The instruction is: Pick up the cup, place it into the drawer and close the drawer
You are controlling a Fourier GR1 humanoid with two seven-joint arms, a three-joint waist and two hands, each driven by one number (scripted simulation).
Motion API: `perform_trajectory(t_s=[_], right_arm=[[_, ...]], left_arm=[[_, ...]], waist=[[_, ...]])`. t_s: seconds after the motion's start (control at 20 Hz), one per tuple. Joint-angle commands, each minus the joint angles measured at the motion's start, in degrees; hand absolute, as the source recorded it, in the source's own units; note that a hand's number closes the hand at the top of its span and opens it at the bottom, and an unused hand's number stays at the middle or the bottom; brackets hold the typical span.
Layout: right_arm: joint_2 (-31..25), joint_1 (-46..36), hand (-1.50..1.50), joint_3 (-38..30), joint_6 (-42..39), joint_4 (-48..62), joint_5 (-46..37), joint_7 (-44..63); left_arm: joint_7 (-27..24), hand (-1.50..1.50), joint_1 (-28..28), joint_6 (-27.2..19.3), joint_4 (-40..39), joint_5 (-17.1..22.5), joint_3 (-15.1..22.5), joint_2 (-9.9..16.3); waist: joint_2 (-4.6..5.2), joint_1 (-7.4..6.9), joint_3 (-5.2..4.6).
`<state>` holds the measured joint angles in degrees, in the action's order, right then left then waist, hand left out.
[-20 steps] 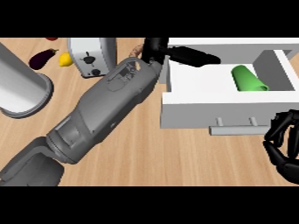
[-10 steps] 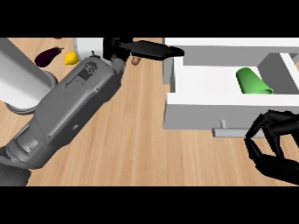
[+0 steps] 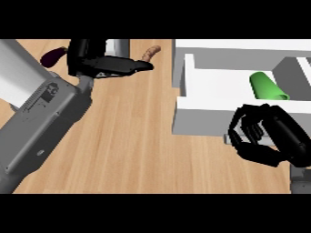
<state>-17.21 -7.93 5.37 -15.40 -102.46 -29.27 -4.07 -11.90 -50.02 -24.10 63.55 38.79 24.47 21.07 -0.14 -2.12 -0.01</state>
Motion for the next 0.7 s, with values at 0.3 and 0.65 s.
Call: perform_trajectory(t_s=[0.3,0.65], right_arm=[[1.6,-9.3,1.50,9.6,13.1,25.6,-21.8,-7.3],[4.8,-20.1,1.50,4.2,23.0,52.4,-23.0,-15.8]], left_arm=[[-1.0,-1.50,13.7,3.4,11.3,0.1,-3.1,6.8],[-0.5,-1.50,20.6,11.2,14.8,2.7,-8.1,12.2]], waist=[[0.27,-0.34,0.06],[0.67,-0.52,0.11]])
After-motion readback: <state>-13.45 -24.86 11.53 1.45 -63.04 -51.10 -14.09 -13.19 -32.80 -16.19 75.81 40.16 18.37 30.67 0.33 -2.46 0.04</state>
